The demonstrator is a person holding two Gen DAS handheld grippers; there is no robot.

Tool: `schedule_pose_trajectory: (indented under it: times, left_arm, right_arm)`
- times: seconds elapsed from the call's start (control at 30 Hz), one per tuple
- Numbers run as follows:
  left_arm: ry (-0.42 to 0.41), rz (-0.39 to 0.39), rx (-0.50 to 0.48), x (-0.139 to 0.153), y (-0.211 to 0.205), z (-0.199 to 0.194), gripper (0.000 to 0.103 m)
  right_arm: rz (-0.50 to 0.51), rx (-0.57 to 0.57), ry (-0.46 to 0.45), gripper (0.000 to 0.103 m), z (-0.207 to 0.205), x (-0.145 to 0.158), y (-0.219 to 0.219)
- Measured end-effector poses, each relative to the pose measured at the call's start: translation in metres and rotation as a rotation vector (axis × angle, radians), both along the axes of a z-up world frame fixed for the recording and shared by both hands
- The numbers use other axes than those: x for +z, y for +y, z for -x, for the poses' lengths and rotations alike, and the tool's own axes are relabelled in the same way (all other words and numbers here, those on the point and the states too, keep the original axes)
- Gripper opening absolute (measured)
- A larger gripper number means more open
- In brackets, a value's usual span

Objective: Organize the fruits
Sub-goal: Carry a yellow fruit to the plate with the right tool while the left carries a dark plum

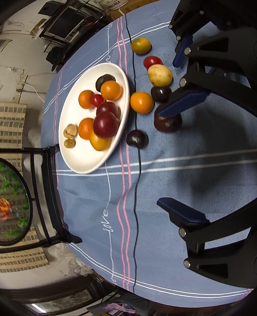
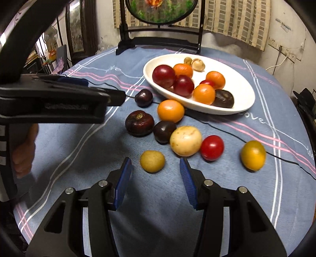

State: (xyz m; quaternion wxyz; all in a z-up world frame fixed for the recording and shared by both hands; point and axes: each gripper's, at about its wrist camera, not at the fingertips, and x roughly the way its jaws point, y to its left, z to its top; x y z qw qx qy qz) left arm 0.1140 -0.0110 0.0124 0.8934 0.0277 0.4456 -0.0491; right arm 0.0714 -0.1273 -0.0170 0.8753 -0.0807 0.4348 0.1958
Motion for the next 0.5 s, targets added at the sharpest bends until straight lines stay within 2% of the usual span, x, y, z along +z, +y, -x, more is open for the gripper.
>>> schedule_pose_trajectory:
  times: [0.1,0.13,0.2,0.3,0.5]
  left_arm:
    - [0.008,0.008,0.014,-0.002,0.006,-0.001,0.085]
    - [0.012,0.01,0.017,-0.003,0.008,-0.001,0.085]
    - [0.018,0.009,0.016,-0.005,0.008,-0.002,0.085]
    - [0.023,-0.001,0.004,-0.008,0.003,-0.003,0.085]
    - [0.043,-0.027,-0.057,-0.022,-0.018,-0.004,0.085]
  right_arm:
    - [0.017,-0.004,0.023,0.049,-0.008,-0.009,0.007]
    - [0.025,-0.011,0.027,0.036,-0.01,-0.011,0.008]
    - [0.021,-0.009,0.033,0.028,-0.011,-0.012,0.008]
    - [0.009,-0.017,0.002,0.028,-0.009,-0.007,0.004]
    - [-0.083,-0.074,-0.052,0.028,0.001,0.012,-0.036]
